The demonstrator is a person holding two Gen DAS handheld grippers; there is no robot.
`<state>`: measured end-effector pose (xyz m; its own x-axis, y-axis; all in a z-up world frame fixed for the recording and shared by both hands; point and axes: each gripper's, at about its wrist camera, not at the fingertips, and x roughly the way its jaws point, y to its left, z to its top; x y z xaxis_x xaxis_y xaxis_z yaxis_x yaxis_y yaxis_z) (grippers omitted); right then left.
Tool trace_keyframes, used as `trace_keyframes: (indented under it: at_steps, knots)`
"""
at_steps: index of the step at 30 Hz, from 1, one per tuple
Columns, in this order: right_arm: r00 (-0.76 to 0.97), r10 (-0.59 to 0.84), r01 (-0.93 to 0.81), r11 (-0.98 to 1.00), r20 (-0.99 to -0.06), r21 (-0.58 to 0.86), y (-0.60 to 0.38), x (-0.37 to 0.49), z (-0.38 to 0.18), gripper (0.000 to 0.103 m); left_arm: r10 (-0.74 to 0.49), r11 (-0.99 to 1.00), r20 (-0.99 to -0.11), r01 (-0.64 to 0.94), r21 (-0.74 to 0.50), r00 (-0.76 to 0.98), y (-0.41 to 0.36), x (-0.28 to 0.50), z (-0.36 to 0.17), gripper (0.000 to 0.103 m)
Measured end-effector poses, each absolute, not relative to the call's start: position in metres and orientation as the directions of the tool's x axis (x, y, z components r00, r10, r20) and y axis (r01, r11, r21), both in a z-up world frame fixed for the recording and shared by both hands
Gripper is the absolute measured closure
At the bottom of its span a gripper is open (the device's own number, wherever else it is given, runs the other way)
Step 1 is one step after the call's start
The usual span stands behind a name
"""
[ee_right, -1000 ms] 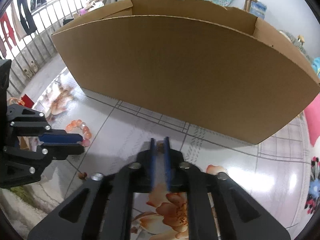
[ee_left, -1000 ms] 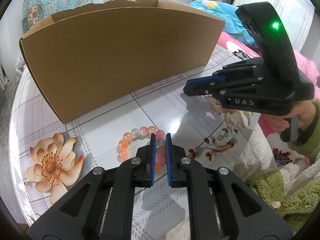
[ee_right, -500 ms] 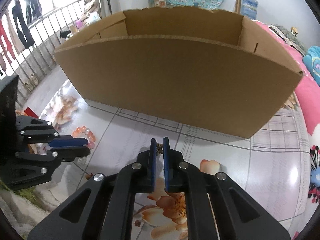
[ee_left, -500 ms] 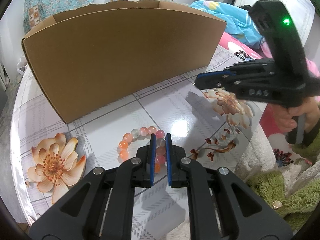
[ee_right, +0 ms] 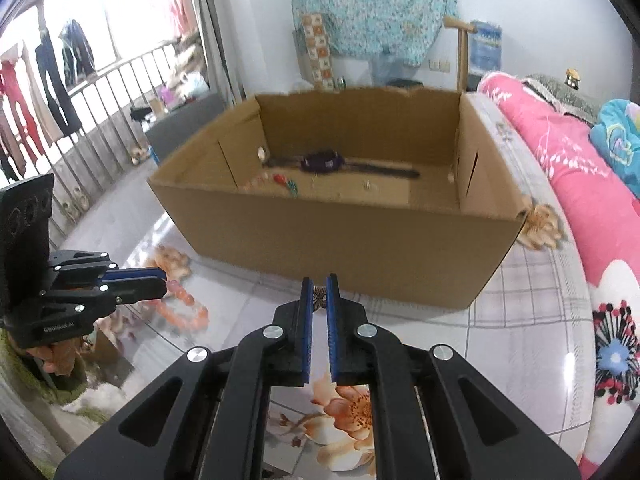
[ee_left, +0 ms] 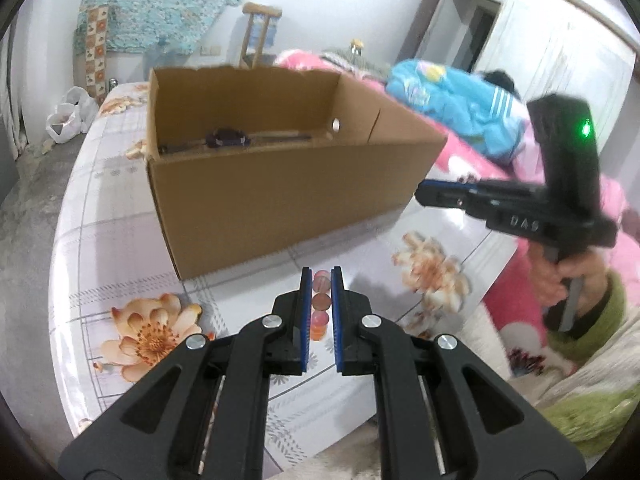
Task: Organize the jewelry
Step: 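Carry the bracelet and butterfly charm over the box with both grippers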
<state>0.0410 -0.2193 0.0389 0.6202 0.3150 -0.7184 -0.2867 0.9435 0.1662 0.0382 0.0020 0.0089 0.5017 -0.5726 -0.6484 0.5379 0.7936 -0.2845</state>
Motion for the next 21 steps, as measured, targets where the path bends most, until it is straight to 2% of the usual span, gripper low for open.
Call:
trace_keyframes:
  at_steps: [12,16,18,21]
  knots:
    - [0.718,0.401,-0.328,0.916,-0.569,0.231,-0.253,0.042,0.094,0.096,-0.686,0.714,-0.517,0.611,-0.343,0.511,-0.003,0.035,0.092,0.095]
    - [0.732,0.425,-0.348,0.905,-0.532,0.244,-0.270,0.054,0.116,0.096,-0.707,0.693,-0.469,0.653,-0.307,0.530,-0.011,0.054,0.128,0.095]
    - [0.731,0.436,-0.355,0.900,-0.525,0.253,-0.279,0.067,0.123,0.096,-0.701,0.694,-0.475,0.661,-0.284,0.532,-0.018,0.070,0.137,0.095]
    - [0.708,0.448,-0.354,0.894,-0.547,0.274,-0.289,0.092,0.123,0.096,-0.661,0.719,-0.533,0.648,-0.250,0.528,-0.034,0.101,0.138,0.095]
